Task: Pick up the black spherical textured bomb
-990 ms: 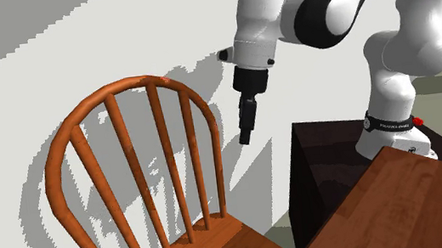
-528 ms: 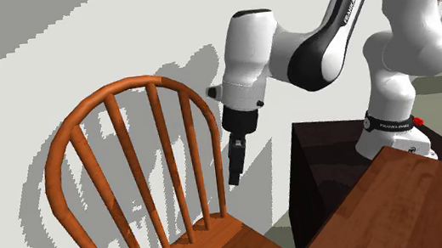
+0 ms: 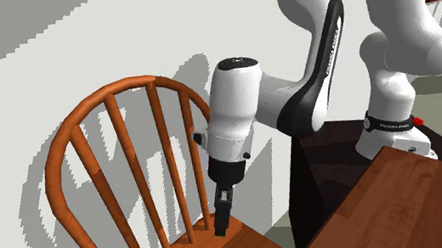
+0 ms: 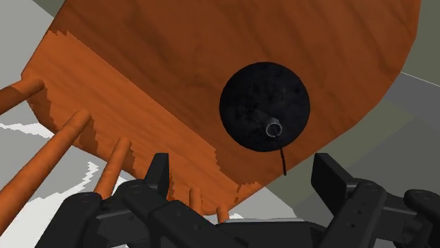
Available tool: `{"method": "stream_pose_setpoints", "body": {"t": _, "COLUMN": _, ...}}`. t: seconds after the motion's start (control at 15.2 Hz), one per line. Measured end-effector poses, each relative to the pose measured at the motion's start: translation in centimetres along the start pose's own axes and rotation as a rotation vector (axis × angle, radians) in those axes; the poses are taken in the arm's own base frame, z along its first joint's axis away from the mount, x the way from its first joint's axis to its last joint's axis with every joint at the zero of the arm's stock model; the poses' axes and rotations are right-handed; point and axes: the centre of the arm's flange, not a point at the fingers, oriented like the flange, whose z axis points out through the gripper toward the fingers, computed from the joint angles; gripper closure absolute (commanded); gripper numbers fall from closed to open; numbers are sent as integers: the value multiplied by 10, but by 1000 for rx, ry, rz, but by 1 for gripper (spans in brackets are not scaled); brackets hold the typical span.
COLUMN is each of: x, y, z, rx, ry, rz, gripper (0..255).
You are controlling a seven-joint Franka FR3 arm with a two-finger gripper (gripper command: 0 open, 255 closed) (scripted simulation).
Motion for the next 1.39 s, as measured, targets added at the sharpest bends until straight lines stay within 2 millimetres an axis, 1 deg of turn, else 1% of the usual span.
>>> {"method": "stream_pose_setpoints", "body": {"t": 0.2, "x": 5, "y": -26, "z": 33, "rx": 3, "ry": 1, "rz": -2, "gripper": 0}}
{"method": "stream_pose_setpoints", "body": {"t": 0.33, "x": 9, "y": -40, "z": 56, "rx": 5, "ry": 1, "rz": -2, "gripper": 0}}
{"method": "stream_pose_setpoints", "body": {"t": 0.46, "x": 11, "y": -51, "z": 74, "rx": 6, "ry": 2, "rz": -3, "gripper": 0}}
{"method": "stream_pose_setpoints", "body": {"t": 0.66, "x": 9, "y": -52, "z": 94, "rx": 6, "ry": 2, "rz": -3, "gripper": 0}}
{"method": "stream_pose_setpoints", "body": {"t": 0.86, "x": 7, "y": -51, "z": 108, "rx": 6, "ry": 2, "rz": -3, "gripper": 0}}
{"method": "stream_pose_setpoints", "body": {"t": 0.99, "x": 6, "y": -50, "z": 114, "rx": 6, "ry": 2, "rz": -3, "gripper": 0}}
{"method": "stream_pose_setpoints", "body": {"t": 1.06, "x": 6, "y": -50, "z": 115, "rx": 6, "ry": 2, "rz": -3, "gripper": 255}}
{"method": "stream_pose_setpoints", "body": {"t": 1.39, "x": 5, "y": -50, "z": 116, "rx": 6, "ry": 2, "rz": -3, "gripper": 255}}
